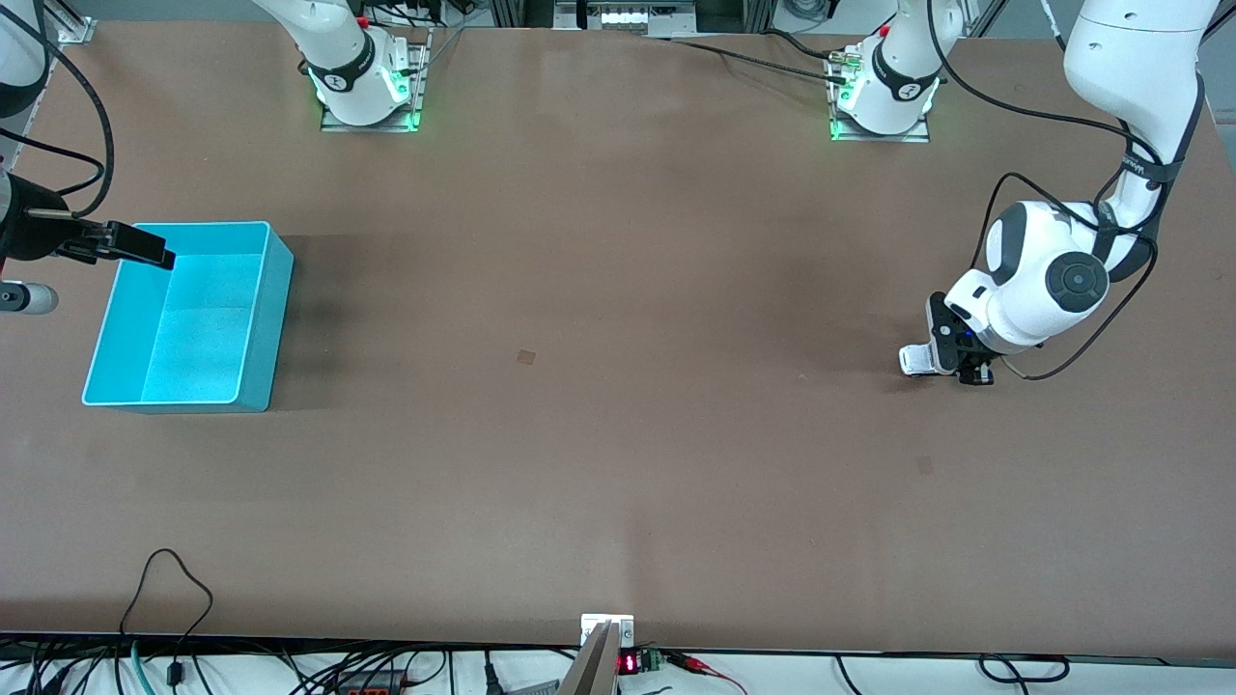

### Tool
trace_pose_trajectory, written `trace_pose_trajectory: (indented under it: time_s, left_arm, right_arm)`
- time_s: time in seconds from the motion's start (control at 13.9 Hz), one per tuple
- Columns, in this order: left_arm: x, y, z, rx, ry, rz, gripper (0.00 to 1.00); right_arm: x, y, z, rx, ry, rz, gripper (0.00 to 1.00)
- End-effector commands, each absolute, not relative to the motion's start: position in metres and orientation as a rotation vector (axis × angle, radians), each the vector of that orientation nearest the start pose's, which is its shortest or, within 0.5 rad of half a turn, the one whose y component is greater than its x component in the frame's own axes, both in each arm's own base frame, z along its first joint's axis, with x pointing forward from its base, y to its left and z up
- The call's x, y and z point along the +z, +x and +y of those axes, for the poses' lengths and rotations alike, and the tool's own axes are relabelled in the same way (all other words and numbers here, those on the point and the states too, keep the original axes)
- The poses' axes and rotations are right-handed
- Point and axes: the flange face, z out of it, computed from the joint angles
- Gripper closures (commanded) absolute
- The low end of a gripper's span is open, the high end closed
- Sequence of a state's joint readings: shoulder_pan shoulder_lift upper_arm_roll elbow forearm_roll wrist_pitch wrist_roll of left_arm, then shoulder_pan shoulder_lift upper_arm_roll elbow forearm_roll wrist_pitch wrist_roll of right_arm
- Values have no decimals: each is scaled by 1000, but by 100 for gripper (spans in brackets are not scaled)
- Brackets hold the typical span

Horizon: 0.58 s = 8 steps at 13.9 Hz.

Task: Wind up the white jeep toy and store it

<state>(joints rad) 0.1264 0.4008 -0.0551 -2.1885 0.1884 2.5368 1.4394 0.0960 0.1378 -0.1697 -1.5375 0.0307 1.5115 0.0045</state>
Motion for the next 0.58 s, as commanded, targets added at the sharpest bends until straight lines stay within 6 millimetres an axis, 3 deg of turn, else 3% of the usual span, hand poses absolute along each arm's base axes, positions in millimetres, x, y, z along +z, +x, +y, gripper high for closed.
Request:
trace_pose_trajectory:
  time_s: [0.0, 0.5]
  left_arm:
    - [188, 550, 37, 172, -2233, 2168, 82]
    - [178, 546, 60, 183, -2313, 2110, 83]
  right_arm:
    - [560, 578, -32, 256, -3100, 130, 0]
    - [560, 578, -31, 257, -3102, 140, 0]
